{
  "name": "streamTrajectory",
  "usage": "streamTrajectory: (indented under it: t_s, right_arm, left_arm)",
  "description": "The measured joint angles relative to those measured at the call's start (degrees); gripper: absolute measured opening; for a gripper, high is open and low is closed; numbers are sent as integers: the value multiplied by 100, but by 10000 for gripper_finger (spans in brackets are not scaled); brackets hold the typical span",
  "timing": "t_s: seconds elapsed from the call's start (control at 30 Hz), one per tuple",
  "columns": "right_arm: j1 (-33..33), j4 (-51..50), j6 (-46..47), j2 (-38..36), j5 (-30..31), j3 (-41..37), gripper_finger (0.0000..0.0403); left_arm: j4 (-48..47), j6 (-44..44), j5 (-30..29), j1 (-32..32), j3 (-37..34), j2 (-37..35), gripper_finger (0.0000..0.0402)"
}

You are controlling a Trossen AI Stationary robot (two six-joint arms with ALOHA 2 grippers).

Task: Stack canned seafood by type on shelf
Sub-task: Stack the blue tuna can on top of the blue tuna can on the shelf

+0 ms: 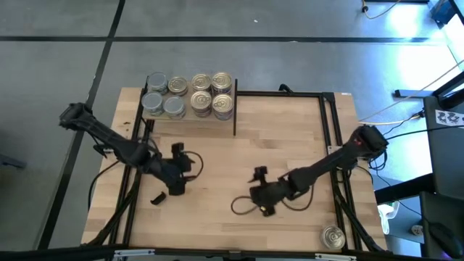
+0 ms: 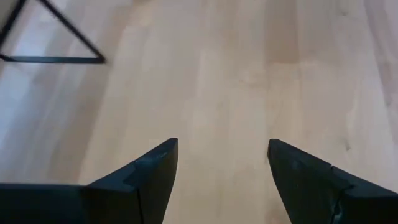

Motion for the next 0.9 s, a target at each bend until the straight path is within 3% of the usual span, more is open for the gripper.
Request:
streamTrajectory:
  t_s: [0.17, 0.33, 0.43, 0.53, 0.73, 0.9]
  right_arm:
    - [369, -2584, 1684, -42, -1289, 800, 356]
    - [635, -4430, 3760, -42, -3574, 998, 346]
    - [799, -5028, 4856, 54, -5278, 798, 318]
    - [1083, -4935, 5458, 107, -6275, 515, 269]
    - [1696, -3925, 6552, 100, -6610, -182, 157]
    - [2221, -3223, 7376, 100, -6897, -610, 98]
  left_arm:
    - [709, 56, -96, -114, -247, 378, 246]
    - [1488, 664, -449, 15, -273, 703, 247]
    - [1753, 819, -460, 59, -275, 818, 247]
    - [1689, 1006, -475, 74, -275, 818, 247]
    - [1493, 851, -515, 85, -275, 794, 247]
    - [1501, 836, -515, 85, -275, 794, 247]
